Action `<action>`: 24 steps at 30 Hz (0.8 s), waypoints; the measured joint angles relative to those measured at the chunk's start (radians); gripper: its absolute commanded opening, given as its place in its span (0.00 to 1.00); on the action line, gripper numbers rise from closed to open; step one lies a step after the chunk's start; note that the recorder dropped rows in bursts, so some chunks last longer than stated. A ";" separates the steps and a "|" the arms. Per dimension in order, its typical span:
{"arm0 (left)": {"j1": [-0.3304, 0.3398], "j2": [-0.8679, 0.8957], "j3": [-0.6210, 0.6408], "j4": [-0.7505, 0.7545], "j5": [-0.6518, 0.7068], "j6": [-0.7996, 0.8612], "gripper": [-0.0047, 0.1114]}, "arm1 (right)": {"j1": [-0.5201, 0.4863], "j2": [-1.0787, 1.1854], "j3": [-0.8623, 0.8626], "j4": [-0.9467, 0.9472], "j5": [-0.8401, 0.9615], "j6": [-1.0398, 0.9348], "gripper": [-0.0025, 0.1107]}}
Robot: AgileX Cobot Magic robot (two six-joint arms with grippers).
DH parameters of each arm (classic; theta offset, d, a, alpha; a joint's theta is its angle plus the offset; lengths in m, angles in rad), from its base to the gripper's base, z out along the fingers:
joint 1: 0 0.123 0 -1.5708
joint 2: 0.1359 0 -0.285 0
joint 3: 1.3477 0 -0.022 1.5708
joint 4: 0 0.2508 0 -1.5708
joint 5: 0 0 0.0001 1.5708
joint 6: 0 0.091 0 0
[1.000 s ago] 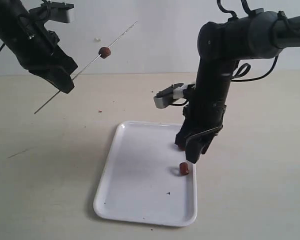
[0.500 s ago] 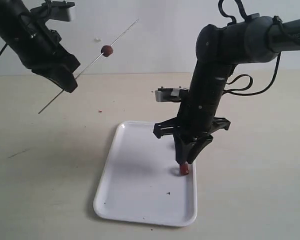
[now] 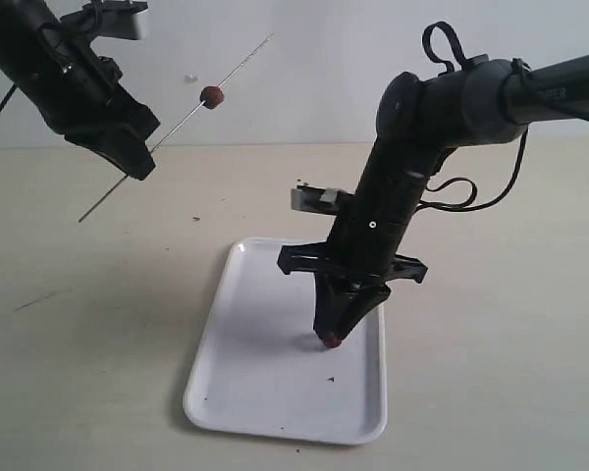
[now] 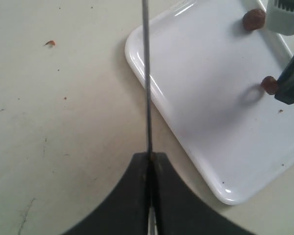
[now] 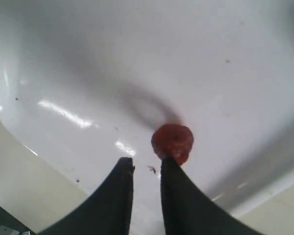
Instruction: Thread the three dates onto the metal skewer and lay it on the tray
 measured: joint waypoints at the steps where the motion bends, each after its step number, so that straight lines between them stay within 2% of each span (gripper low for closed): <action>1: 0.000 0.000 0.000 0.000 0.000 0.000 0.04 | 0.000 0.000 0.000 0.004 0.000 -0.003 0.22; 17: 0.000 0.000 0.000 0.000 -0.012 0.002 0.04 | 0.000 0.000 0.000 0.017 0.002 -0.109 0.21; 24: 0.000 0.000 0.000 -0.002 -0.014 0.002 0.04 | 0.000 -0.053 0.000 -0.112 -0.048 -0.080 0.23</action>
